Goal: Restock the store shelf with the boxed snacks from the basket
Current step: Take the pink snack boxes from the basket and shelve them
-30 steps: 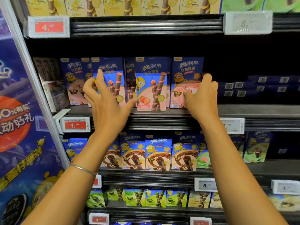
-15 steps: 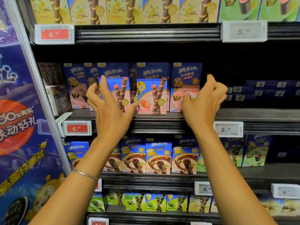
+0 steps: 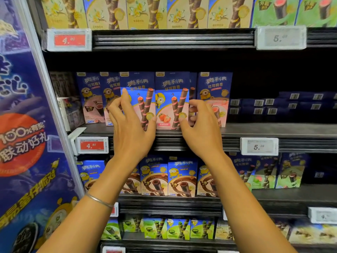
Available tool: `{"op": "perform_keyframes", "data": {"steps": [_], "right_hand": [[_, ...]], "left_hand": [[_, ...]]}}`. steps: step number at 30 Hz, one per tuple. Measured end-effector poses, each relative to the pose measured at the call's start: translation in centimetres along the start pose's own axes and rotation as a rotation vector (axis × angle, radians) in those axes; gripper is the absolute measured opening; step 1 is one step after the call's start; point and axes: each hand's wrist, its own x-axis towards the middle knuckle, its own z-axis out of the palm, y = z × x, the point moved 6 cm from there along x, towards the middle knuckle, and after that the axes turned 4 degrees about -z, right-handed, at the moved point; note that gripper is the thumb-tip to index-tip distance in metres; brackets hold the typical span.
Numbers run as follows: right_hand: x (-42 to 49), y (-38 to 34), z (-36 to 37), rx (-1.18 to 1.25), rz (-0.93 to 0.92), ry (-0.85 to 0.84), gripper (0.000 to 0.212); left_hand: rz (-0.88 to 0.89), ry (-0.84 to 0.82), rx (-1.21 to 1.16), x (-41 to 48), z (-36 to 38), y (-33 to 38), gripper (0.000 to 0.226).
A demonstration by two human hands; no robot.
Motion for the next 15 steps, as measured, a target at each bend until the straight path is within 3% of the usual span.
{"op": "perform_keyframes", "data": {"steps": [3,7,10,15], "right_hand": [[0.3,0.7,-1.6,0.032,0.035,0.132,0.043],[0.4,2.6,-5.4,-0.152,0.148,0.364,0.06],[1.1,3.9,-5.8,-0.224,0.173,0.253,0.07],[1.7,4.7,-4.8,-0.29,0.2,0.124,0.069]], "left_hand": [[-0.015,-0.002,-0.018,0.0,-0.3,-0.2,0.099],[-0.022,-0.022,-0.006,0.2,-0.1,-0.2,0.105],[-0.04,-0.039,-0.001,0.2,0.1,0.0,0.111],[-0.053,-0.045,0.03,0.1,0.3,0.3,0.114]]}}
